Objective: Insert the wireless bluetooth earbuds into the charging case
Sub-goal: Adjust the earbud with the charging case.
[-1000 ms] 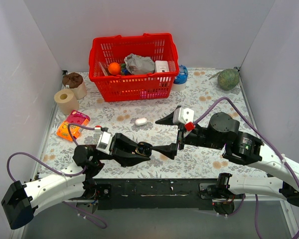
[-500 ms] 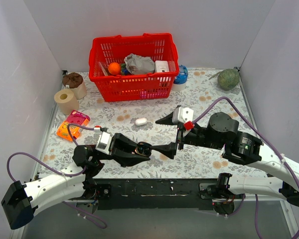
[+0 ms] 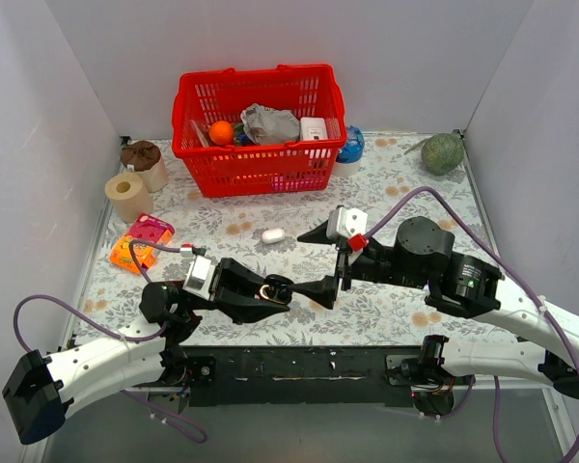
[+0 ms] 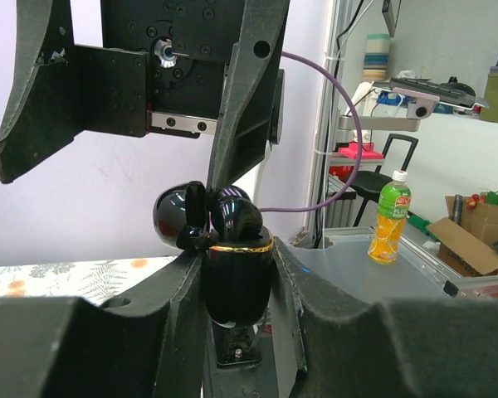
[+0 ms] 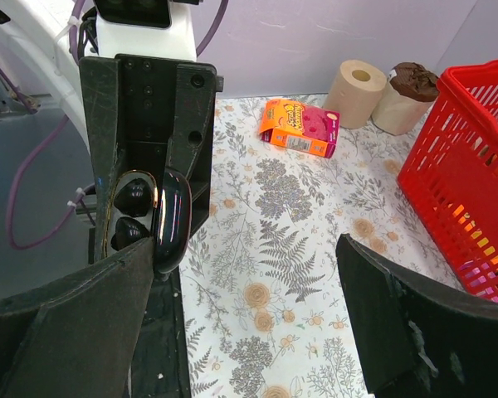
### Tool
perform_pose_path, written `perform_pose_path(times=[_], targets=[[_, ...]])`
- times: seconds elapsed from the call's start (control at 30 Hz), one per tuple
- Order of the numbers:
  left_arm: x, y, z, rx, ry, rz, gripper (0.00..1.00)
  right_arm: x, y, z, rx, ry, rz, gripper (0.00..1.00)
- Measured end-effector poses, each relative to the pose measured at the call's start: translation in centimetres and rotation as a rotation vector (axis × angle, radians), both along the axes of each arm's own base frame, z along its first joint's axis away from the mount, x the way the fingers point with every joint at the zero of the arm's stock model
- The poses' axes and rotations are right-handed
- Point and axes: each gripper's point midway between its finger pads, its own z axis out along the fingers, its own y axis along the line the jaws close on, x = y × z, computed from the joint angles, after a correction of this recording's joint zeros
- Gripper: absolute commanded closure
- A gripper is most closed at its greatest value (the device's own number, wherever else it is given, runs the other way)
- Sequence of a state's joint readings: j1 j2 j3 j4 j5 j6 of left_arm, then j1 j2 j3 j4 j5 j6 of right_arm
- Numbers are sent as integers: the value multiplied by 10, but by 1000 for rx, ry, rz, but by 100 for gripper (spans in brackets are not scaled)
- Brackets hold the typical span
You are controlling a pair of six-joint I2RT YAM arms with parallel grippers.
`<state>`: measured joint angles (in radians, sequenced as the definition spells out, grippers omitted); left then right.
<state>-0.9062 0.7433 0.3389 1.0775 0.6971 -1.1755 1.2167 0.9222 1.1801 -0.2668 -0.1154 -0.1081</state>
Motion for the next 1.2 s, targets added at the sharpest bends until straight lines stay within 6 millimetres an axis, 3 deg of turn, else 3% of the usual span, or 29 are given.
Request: perform_pose_path(times=[0.47,0.9,1.2], targets=[[-1,-2,-3,13,8,-14,100,0,5,-6,-17,6,8,4],[3,-1,-3,13,20,12,100,-3,-12,28,70,-27,-8,4],[6,1,2,-6,14,36,100,-17,-4,5,-9,9,83,3]])
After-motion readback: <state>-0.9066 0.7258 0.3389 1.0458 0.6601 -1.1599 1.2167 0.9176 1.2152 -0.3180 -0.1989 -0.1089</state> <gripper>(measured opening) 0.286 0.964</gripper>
